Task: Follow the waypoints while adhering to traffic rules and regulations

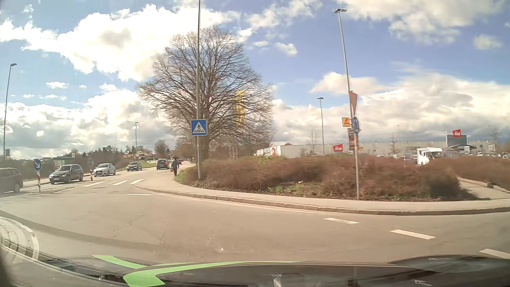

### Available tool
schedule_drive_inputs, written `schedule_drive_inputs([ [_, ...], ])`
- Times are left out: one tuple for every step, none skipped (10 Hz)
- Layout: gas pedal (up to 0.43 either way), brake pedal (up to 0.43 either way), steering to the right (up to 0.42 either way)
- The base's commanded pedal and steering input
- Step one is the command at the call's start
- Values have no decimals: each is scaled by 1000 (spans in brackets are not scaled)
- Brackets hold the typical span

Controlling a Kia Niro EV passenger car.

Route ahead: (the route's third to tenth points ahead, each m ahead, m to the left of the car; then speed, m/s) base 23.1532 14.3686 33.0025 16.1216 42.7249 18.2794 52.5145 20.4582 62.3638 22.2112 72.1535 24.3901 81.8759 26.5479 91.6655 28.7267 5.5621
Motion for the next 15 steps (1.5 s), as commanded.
schedule_drive_inputs([
  [130, 0, -406],
  [130, 0, -407],
  [130, 0, -405],
  [130, 0, -401],
  [130, 0, -392],
  [130, 0, -384],
  [130, 0, -369],
  [130, 0, -352],
  [130, 0, -335],
  [130, 0, -316],
  [130, 0, -280],
  [130, 0, -237],
  [130, 0, -203],
  [130, 0, -154],
  [130, 0, -109],
])
